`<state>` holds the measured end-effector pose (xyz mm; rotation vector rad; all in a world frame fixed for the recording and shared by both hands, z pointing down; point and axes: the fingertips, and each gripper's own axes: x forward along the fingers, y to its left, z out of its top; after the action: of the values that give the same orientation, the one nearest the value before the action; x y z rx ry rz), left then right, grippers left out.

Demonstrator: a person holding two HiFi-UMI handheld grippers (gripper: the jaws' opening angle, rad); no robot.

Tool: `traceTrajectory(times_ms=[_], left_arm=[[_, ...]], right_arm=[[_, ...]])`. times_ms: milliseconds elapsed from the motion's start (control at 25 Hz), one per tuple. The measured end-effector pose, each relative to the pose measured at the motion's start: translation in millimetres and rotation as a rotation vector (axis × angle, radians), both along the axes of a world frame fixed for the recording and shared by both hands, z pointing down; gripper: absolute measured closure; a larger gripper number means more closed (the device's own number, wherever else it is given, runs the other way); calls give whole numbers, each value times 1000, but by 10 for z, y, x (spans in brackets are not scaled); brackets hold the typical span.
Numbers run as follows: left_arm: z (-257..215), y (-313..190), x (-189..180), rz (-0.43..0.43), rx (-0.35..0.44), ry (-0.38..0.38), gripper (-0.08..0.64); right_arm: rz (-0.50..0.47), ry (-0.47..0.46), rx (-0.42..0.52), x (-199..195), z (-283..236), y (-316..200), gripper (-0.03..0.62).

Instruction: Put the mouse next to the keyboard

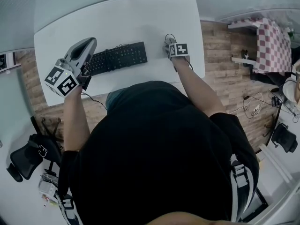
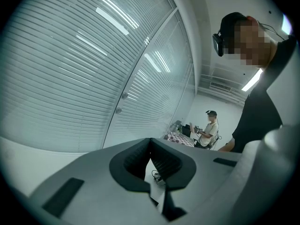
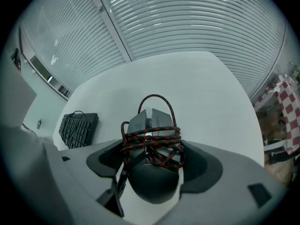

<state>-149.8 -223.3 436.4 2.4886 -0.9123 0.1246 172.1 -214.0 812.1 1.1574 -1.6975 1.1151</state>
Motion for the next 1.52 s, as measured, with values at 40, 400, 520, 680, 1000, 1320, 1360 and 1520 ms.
traceTrajectory(times_ms=[40, 400, 520, 680, 1000, 1320, 1360, 1520], left_arm=[[4, -2, -4, 1, -1, 2, 538], [41, 7, -26, -3, -9, 10, 538], [33, 3, -38, -8, -3, 22, 538], [26, 17, -30, -5, -7, 14, 538], [38, 32, 11, 10, -11, 12, 538], [22, 1, 92, 24, -4, 17, 538], [19, -7, 122, 27, -1, 19, 538], [15, 2, 210, 42, -1, 11, 538]], right_arm=[[-2, 8, -5, -9, 1, -2, 199], [-27, 69, -14, -52, 27, 4, 199], [-28, 79, -5, -55, 23, 8, 199], [-31, 83, 24, -54, -8, -13, 199], [-44, 82, 64, -74, -74, -1, 199], [-22, 71, 86, 26, -172, 19, 199], [-19, 68, 90, 56, -195, 16, 199], [-21, 48, 106, 93, -316, 36, 199]])
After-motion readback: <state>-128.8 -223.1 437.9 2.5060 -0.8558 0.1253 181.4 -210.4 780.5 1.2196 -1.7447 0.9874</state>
